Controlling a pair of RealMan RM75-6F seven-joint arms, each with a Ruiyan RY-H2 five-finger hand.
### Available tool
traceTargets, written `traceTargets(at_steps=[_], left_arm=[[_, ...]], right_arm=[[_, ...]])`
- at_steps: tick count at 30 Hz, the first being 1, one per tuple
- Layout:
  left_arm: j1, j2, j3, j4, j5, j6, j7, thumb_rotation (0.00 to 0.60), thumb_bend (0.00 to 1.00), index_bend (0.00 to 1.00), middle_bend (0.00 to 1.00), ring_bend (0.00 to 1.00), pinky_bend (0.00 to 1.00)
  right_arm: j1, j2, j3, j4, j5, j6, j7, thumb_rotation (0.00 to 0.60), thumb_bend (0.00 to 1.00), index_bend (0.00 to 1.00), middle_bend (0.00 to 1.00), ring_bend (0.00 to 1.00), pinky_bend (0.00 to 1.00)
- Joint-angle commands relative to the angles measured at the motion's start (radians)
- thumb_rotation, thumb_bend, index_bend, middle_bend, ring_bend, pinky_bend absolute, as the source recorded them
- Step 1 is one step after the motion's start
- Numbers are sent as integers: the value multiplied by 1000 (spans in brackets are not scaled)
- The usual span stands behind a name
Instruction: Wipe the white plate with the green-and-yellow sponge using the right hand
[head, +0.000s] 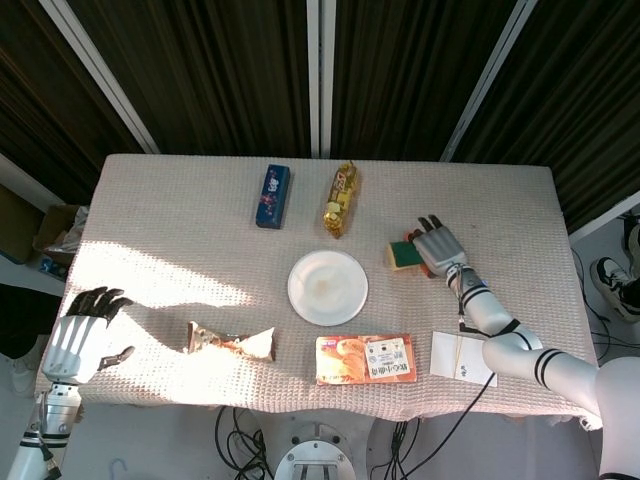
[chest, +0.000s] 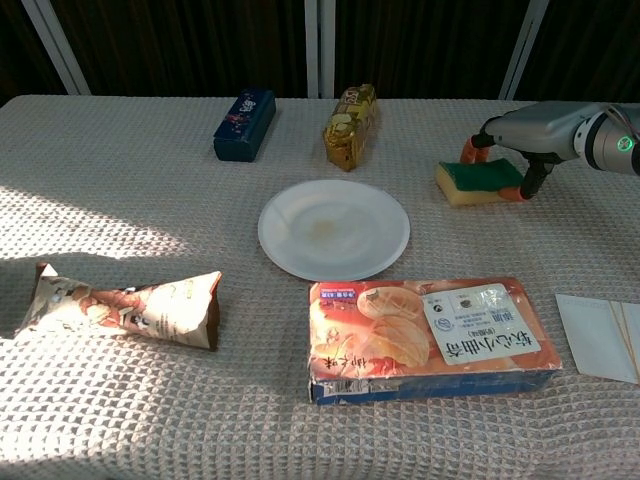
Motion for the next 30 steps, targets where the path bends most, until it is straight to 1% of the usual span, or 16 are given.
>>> traceTargets(at_steps=[1,4,7,10,14,16,19,23,30], left_arm=[[0,-1,0,1,-2,-1,0,600,52,309,215,169,179],[0,0,0,1,-3,-4,1,600,51,310,215,169,178],[1,1,-1,0,-4,-3,2,600,51,309,215,169,178],[1,2,-1,0,-2,-1,1,600,51,309,215,169,178],[2,0,-1,3,-2,-1,-3,600,51,309,215,169,178],[3,-1,0,6,-1,-1,-8,600,51,309,215,169,178],[5,-1,2,13,1,1,-17,600,51,309,215,169,178],[11,0,5,25,4,8,-33,600,52,309,215,169,178],[19,-1,7,43,6,18,-58,600,51,309,215,169,178]], right_arm=[[0,-1,-1,0,-15,15,4,600,323,272,268,0,0],[-7,0,-2,-9,-55,59,19,600,332,305,296,0,0],[-16,7,-13,-33,-120,121,23,600,338,324,313,0,0],[-20,8,-28,-65,-202,201,3,600,338,330,322,0,0],[-6,-8,-46,-110,-292,257,-45,600,338,347,326,6,0],[13,-26,-51,-123,-319,259,-107,600,337,355,327,11,0],[46,-58,-47,-132,-325,233,-215,600,337,359,324,12,0],[91,-99,-30,-135,-306,193,-369,600,336,360,316,12,0],[150,-148,-3,-141,-246,140,-559,600,338,362,310,12,0]])
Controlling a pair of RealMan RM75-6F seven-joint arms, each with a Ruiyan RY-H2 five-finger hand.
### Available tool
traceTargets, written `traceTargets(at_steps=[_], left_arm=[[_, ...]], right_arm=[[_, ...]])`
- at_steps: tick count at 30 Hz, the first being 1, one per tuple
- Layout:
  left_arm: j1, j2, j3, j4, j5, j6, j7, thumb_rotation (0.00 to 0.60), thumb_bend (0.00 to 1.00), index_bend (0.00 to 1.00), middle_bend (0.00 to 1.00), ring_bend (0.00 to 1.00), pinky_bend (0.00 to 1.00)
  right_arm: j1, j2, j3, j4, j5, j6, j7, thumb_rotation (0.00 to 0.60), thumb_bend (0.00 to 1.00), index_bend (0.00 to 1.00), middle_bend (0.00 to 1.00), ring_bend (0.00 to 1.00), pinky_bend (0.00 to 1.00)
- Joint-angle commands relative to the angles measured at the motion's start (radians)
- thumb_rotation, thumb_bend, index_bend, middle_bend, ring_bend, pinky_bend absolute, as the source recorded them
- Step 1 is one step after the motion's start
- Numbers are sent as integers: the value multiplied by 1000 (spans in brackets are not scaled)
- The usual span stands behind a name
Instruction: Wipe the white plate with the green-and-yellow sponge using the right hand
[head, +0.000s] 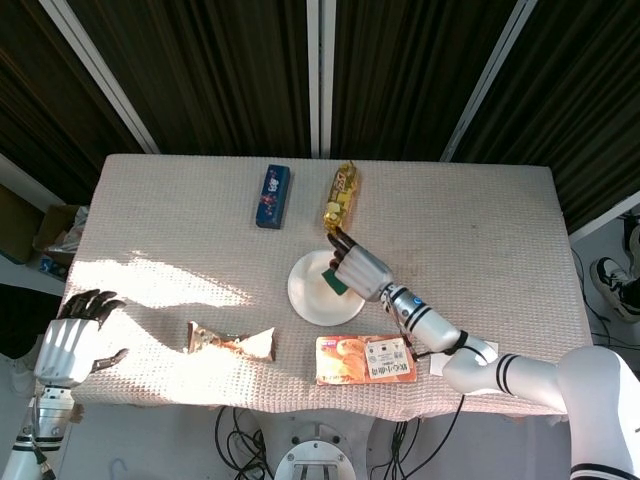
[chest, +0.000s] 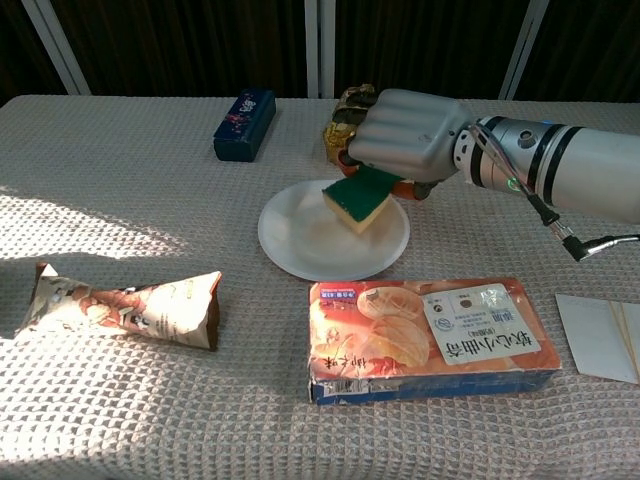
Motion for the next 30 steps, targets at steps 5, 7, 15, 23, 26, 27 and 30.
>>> traceTargets(at_steps=[5,7,15,23,26,27,30], left_arm=[[8,-3,4,12,4,7,-14,600,52,309,215,169,178],[10,-5,5,15,4,9,-18,600,51,309,215,169,178],[20,-9,9,25,6,18,-30,600,51,309,215,169,178],[24,-10,9,27,10,20,-34,600,51,309,215,169,178],[24,-12,8,28,14,22,-35,600,52,309,215,169,178],[24,-13,9,29,15,23,-35,600,52,309,215,169,178],[25,-14,9,32,14,20,-37,600,51,309,215,169,178]], right_arm=[[80,-79,9,36,64,-55,-256,600,336,360,301,12,0],[94,-102,7,56,91,-68,-325,600,338,357,294,12,0],[121,-164,2,110,168,-71,-445,600,343,354,284,12,0],[111,-108,11,58,157,3,-424,600,343,354,282,12,0],[105,-104,-6,68,156,13,-442,600,343,354,282,12,0],[100,-110,-15,81,156,19,-451,600,341,355,283,12,0],[90,-141,-34,120,149,36,-464,600,326,355,286,12,0]])
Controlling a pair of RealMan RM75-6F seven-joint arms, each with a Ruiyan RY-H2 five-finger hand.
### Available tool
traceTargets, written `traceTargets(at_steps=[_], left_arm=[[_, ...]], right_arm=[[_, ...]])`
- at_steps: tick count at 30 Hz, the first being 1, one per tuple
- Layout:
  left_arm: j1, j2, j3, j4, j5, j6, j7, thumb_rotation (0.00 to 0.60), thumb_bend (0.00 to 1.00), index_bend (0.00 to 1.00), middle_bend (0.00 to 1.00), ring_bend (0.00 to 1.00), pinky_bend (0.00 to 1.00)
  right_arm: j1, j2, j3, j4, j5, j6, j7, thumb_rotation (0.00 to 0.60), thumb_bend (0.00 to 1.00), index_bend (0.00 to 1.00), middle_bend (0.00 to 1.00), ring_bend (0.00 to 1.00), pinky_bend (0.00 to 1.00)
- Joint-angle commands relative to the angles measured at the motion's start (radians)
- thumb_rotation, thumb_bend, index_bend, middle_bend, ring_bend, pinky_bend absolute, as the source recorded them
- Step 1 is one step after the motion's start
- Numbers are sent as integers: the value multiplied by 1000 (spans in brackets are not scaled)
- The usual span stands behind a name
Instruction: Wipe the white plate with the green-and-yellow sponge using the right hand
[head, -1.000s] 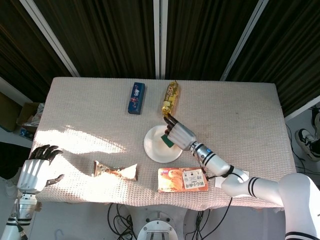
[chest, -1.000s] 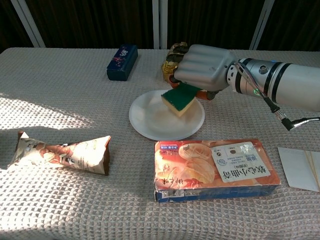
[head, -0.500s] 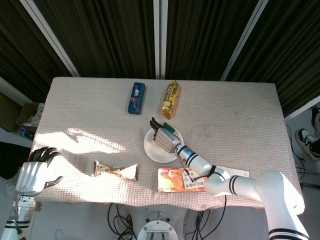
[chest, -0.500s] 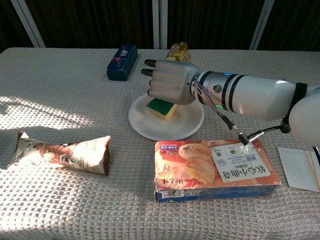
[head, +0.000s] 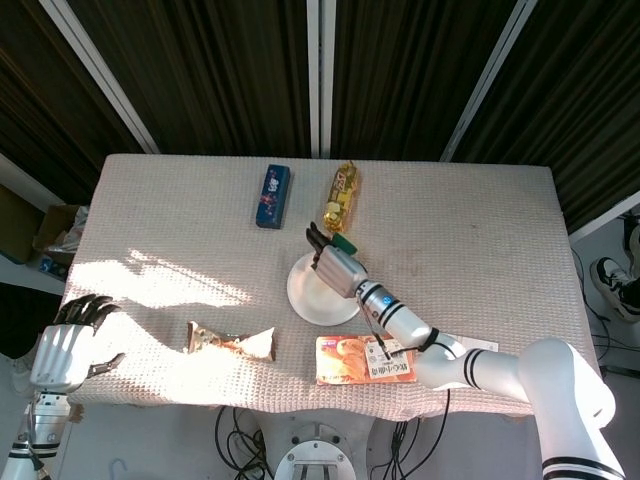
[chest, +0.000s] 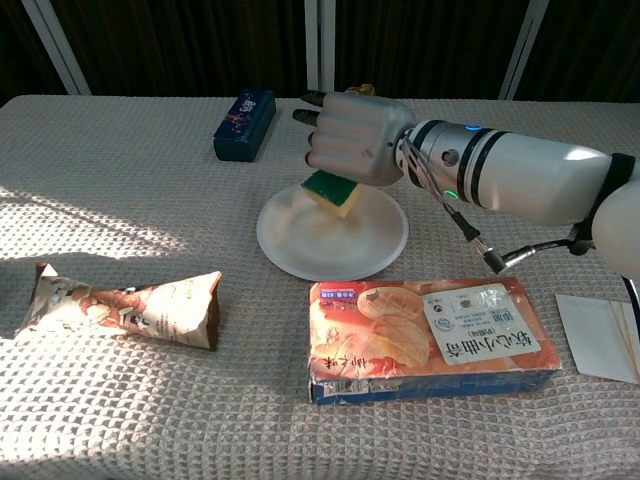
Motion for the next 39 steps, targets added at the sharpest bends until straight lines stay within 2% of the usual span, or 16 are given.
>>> traceTargets(at_steps=[1,9,16,21,28,39], left_arm=[[0,-1,0,2,-1,-2,-2,600,51,309,215,169,178],[7,-3,3,8,1,3,-10,600,52,309,215,169,178],[12,-2,3,10,6,11,-13,600,51,309,215,169,178],[10,-5,4,9,12,9,-16,600,51,309,215,169,178],[13,-4,4,10,6,5,-15,600,51,309,215,169,178],[14,1,3,1,10,7,-7,600,52,309,215,169,178]], right_arm=[[-13,-38,-25,45,-10,20,-18,600,323,356,290,12,0],[-37,-143,-48,150,-59,91,-37,600,318,379,320,32,0],[-55,-130,-34,140,-106,151,13,600,318,400,325,46,0],[-60,-124,-34,138,-113,140,3,600,318,409,325,46,0],[-53,-187,-50,197,-146,112,13,600,318,416,325,47,0],[-61,-187,-37,132,-222,172,71,600,322,426,326,60,0]])
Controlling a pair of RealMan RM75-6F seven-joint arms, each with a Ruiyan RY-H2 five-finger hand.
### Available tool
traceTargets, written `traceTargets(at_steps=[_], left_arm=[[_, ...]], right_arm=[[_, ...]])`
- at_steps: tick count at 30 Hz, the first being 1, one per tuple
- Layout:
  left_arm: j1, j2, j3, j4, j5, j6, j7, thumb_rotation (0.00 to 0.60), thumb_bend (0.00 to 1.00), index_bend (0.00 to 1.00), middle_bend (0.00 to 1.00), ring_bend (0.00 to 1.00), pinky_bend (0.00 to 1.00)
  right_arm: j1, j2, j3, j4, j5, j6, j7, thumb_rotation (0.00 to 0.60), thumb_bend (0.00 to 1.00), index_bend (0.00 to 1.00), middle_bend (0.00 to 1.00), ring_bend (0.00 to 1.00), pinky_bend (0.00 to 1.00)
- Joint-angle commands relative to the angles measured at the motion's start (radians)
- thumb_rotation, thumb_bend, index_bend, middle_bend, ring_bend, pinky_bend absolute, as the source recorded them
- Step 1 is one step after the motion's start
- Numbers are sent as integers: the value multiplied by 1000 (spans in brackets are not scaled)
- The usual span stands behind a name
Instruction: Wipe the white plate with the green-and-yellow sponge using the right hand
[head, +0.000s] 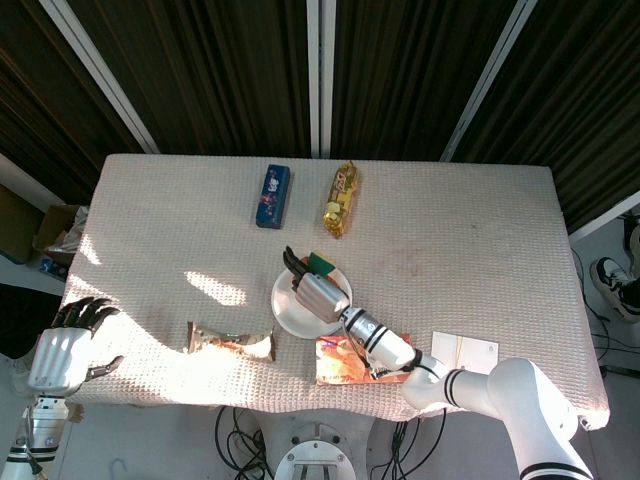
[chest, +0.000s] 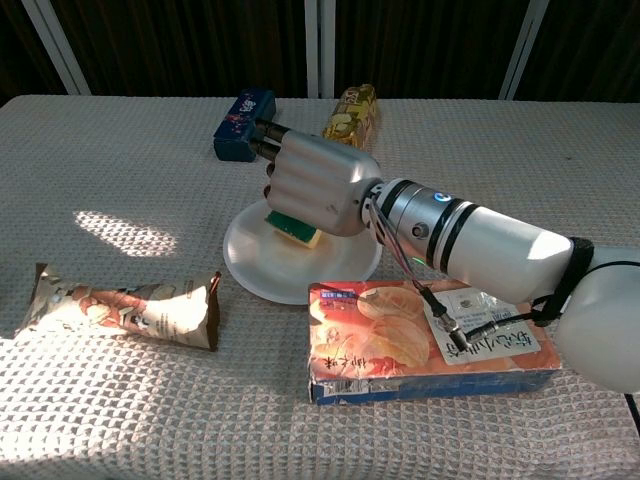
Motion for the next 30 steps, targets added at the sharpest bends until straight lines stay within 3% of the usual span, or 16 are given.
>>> traceTargets(at_steps=[1,8,14,18,24,30], left_arm=[[-1,0,-1,-1,0,-1,2,600,52,309,215,169,178],[0,-1,0,-1,-4,-6,2,600,52,309,215,169,178],[0,0,-1,1,-2,-5,0,600,52,309,215,169,178],[-1,0,-2,0,0,-4,0,600,51,309,215,169,178],[-4,-1,-3,-2,1,-8,2,600,52,309,215,169,178],[-1,-1,-2,2,-4,-9,-1,600,51,309,215,169,178]], right_arm=[[-4,1,0,-17,-13,0,5,600,323,426,326,60,0],[-5,-22,-11,30,-27,-35,-23,600,329,429,326,65,0],[-6,-34,38,107,-8,-21,-31,600,330,428,326,66,0],[-8,-12,58,80,-16,6,-12,600,337,428,326,66,0],[-19,7,25,-4,-50,1,-1,600,339,428,326,65,0],[-30,-25,-12,26,-80,-16,-9,600,338,428,326,68,0]])
